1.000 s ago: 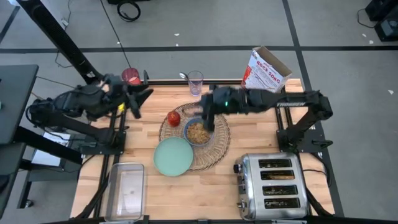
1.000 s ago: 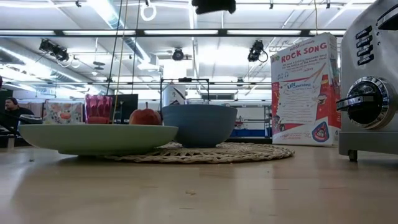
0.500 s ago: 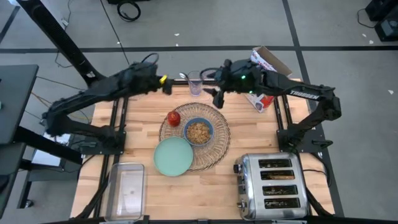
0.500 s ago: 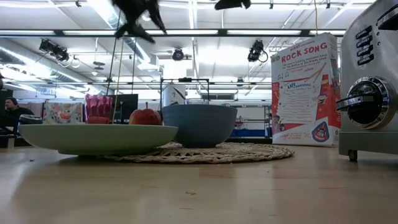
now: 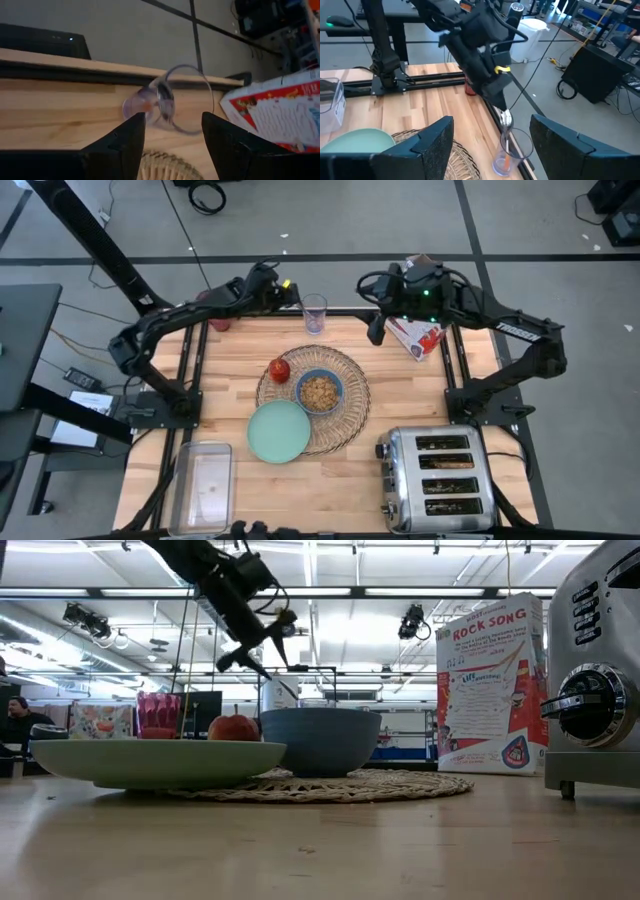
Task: Arrange a breakfast setting
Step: Put the orange spoon on the brown table mat
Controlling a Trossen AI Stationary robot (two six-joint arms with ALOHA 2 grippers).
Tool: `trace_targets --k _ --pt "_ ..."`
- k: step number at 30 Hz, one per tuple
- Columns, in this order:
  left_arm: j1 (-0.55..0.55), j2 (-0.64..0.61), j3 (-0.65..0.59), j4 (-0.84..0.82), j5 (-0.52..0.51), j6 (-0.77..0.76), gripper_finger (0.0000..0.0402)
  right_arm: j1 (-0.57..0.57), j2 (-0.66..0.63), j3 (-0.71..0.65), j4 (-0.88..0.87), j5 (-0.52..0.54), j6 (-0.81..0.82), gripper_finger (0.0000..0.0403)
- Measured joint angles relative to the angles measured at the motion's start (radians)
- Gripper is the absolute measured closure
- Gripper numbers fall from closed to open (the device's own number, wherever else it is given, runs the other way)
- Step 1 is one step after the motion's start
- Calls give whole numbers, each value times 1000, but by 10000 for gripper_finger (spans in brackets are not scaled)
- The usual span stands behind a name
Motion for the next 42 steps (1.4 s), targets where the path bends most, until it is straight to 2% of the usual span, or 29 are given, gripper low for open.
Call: trace_targets --k 13,30,42 --pt "23 117 0 155 18 -56 207 -1 -12 0 2 -2 12 137" --pt "12 119 0 162 10 -107 328 -6 -11 0 7 0 38 139" --pt "11 116 1 211 10 -108 377 -11 -11 0 7 2 28 142"
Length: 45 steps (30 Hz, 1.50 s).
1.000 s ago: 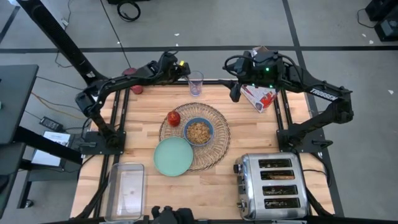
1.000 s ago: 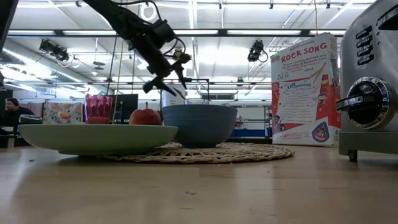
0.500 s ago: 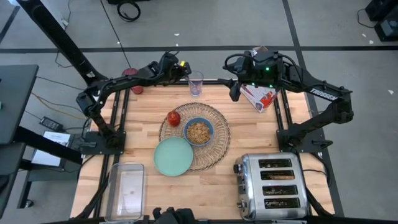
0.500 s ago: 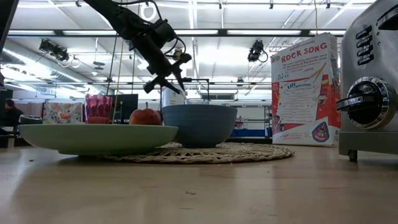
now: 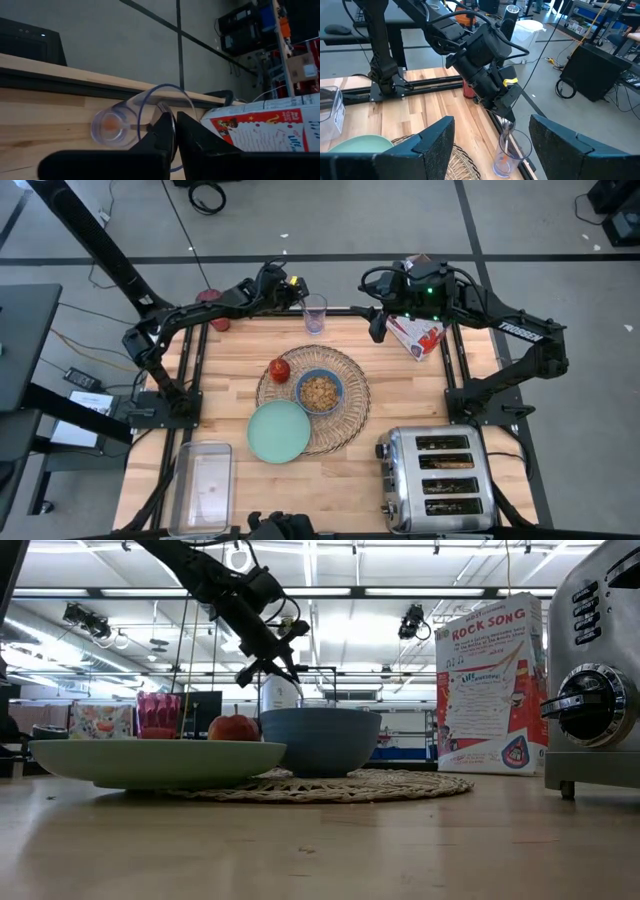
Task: Arrange a breakfast setting
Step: Put the orange spoon on the brown table mat
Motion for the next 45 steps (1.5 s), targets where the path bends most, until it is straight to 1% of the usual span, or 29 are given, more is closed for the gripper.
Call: trace_targets --k 10,18,21,26,29,31,33,36,38,40,42,45 --pt "0 -9 0 67 23 1 380 -14 0 0 0 -6 -7 142" --pt "-6 -52 0 76 26 7 385 -14 1 0 -1 -12 -9 142" --pt "-6 -87 0 80 32 12 386 -14 1 0 0 -29 -32 142" --pt "-15 -159 0 84 52 37 387 -14 1 0 0 -29 -57 142" --pt "-26 -210 0 87 94 71 387 -14 1 0 0 -33 -86 142" --pt "-41 -247 0 90 143 121 387 -14 1 0 -1 -64 -109 142" --pt "-59 -291 0 84 206 207 387 -14 1 0 -4 -114 -126 142" --pt "-93 -351 0 77 335 390 388 -14 1 0 -17 -197 -132 142" --pt "-130 -389 0 60 428 583 388 -14 1 0 -31 -262 -132 142" --pt "-177 -428 0 30 514 792 388 -15 4 0 -53 -352 -130 144" --pt "-234 -464 0 -18 554 990 388 -16 12 0 -71 -454 -93 147" --pt "-324 -500 1 -107 556 1250 388 -18 29 0 -94 -574 18 152"
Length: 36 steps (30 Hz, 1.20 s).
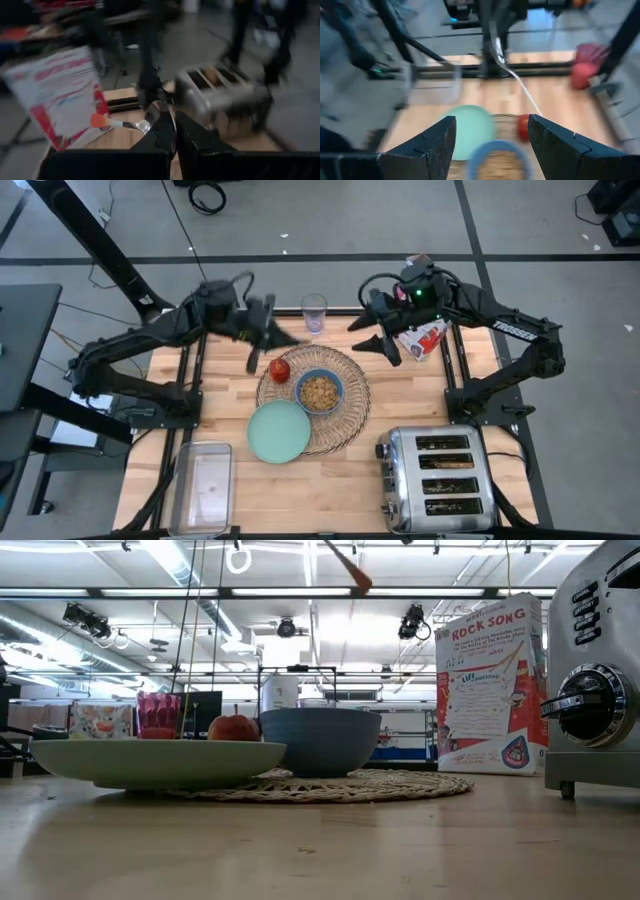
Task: Arrange a breakfast setting
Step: Put the orange spoon on the brown table mat
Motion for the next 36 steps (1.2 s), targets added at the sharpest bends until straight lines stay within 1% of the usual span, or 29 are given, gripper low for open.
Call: trace_targets --k 2,4,7,9,12,16,18,22,25,28,33,36 --pt "-57 -8 0 -28 -22 105 388 2 7 0 -7 -27 68 155" --pt "-112 -7 0 -54 -32 183 388 18 16 0 -2 -18 81 157" --pt "-208 -2 0 -111 -47 350 388 53 45 0 -26 12 -23 160" --pt "-270 12 0 -148 -113 477 388 82 75 0 -68 14 -86 163" --pt "-340 35 -1 -212 -230 641 388 118 131 0 -108 -2 -69 169" --pt "-404 66 0 -254 -317 786 388 165 206 0 -124 -54 -77 176" --pt "-429 89 -1 -267 -336 835 388 187 243 0 -122 -52 -117 180" --pt "-470 110 -1 -290 -387 931 388 213 305 0 -108 30 -174 188" --pt "-484 122 -1 -295 -416 979 388 225 341 0 -73 51 -176 195" --pt "-484 127 -1 -322 -443 986 388 238 366 0 -40 57 -176 204" --pt "-481 137 -2 -364 -461 988 388 255 369 0 -3 117 -177 226" --pt "-482 141 -1 -351 -474 998 388 260 368 0 3 137 -176 245"
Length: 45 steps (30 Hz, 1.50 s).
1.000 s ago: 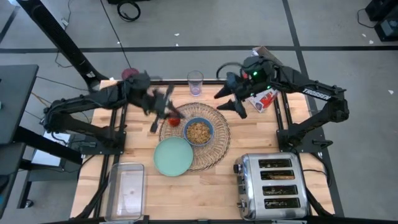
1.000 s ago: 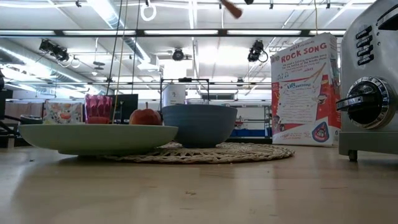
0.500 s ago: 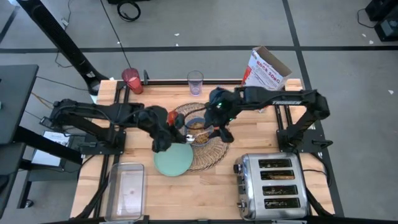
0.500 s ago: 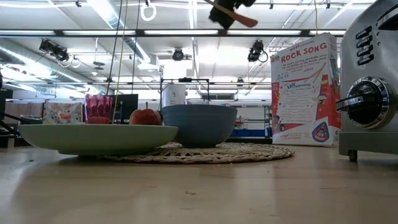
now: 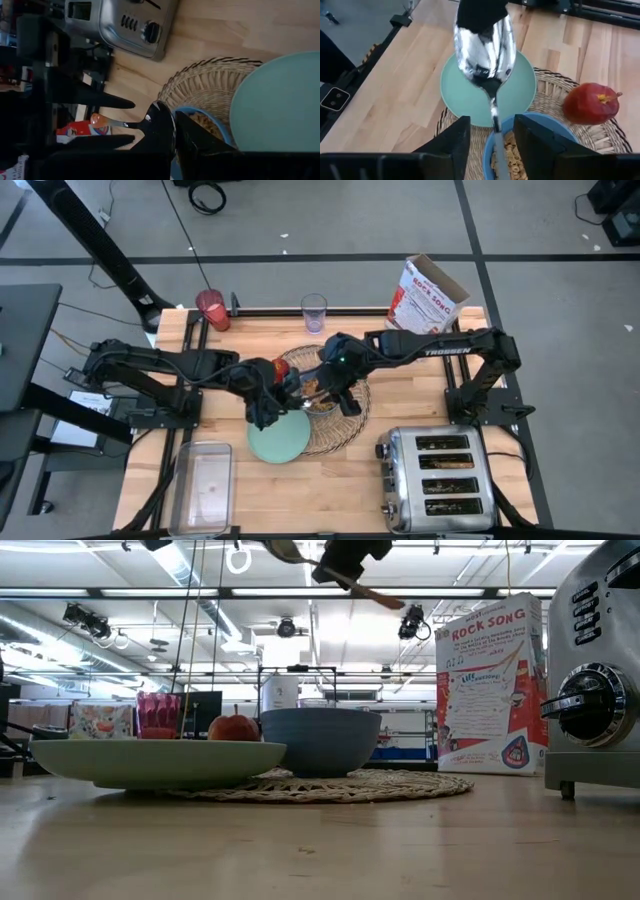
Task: Arrange a breakfast setting
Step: Put the orange spoon on the brown table mat
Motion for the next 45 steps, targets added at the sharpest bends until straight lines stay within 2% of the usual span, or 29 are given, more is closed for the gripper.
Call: trace_targets --k 19,23,27,30,32,37,41,45 --pt "0 0 0 8 -26 28 388 -3 10 0 -9 15 5 384" --pt "0 0 0 9 -37 14 368 -3 9 0 -9 29 9 388" --pt "1 -1 0 13 -83 14 325 0 5 0 -14 78 51 389" --pt "-2 -28 0 -4 -166 9 283 0 -7 0 -63 115 216 389" --pt "-2 -65 0 -18 -239 -24 253 0 -15 0 -125 178 355 389" --pt "5 -182 1 -131 -411 -232 189 0 -19 -2 -314 411 879 389" --pt "12 -264 1 -213 -478 -484 175 -5 -18 -50 -391 517 1286 389" --pt "25 -327 1 -233 -491 -721 179 -6 -17 -145 -340 559 1543 389"
